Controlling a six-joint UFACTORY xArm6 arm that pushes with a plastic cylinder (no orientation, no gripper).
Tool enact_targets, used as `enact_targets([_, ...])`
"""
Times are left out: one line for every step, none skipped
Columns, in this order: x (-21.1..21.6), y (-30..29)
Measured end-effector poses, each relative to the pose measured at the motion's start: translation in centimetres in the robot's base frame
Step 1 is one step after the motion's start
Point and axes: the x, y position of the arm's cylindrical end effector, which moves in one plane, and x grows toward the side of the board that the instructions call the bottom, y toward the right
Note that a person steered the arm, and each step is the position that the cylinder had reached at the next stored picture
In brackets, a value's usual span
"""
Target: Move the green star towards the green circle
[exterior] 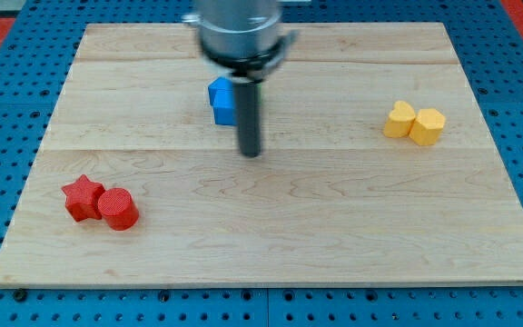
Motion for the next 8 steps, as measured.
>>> enact_targets([-11.5, 3.4])
enact_targets([-20.0, 0.8])
enact_targets([-23.8, -7.3])
enact_targets([-23.4, -9.1])
enact_targets([-20.5, -12.5])
enact_targets([-18.6, -14.0])
enact_targets([-17.1, -5.5])
enact_targets([-17.8, -4.7])
